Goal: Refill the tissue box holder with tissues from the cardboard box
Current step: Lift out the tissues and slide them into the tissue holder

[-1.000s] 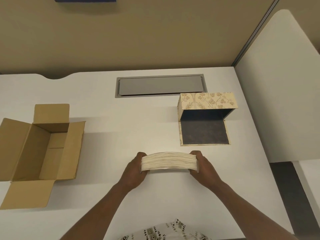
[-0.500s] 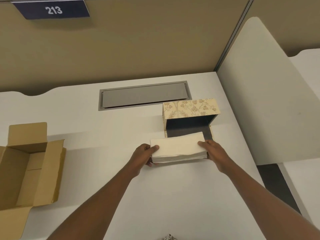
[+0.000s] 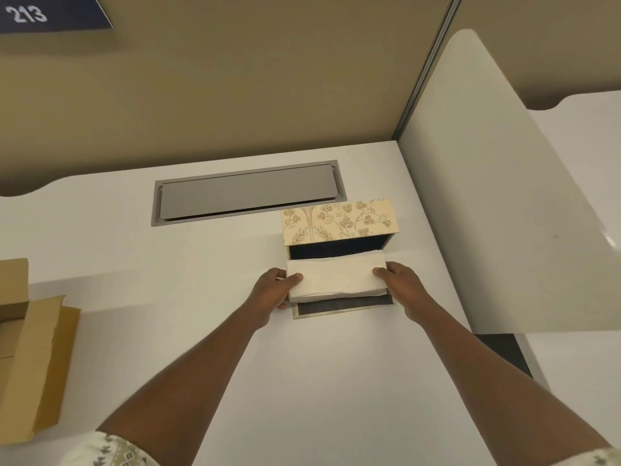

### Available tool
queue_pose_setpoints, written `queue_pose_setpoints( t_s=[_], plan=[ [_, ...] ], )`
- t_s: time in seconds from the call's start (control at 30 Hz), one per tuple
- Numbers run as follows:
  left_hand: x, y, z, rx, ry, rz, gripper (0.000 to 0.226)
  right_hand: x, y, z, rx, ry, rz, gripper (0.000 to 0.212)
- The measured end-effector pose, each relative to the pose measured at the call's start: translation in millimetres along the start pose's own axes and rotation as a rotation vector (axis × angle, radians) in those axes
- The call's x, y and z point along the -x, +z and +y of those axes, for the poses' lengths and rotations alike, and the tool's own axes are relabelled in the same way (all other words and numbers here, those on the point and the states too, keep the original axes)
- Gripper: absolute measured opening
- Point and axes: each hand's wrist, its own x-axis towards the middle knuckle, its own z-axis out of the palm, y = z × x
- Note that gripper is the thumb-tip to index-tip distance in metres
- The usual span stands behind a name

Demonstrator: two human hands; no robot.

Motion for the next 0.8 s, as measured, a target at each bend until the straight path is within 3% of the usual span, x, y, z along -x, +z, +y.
queue_pose_setpoints(
  t_s=[0.27,0.8],
  plan=[
    [-4,9,1,0.019,-0.004,-0.013,0.040,-11,-7,5,0.037,-0.032,0.042,0.031],
    [2,15,2,0.104,0.026,0.022,0.040,-11,0,12,0.044,-0.080,0.132,0.042]
  ],
)
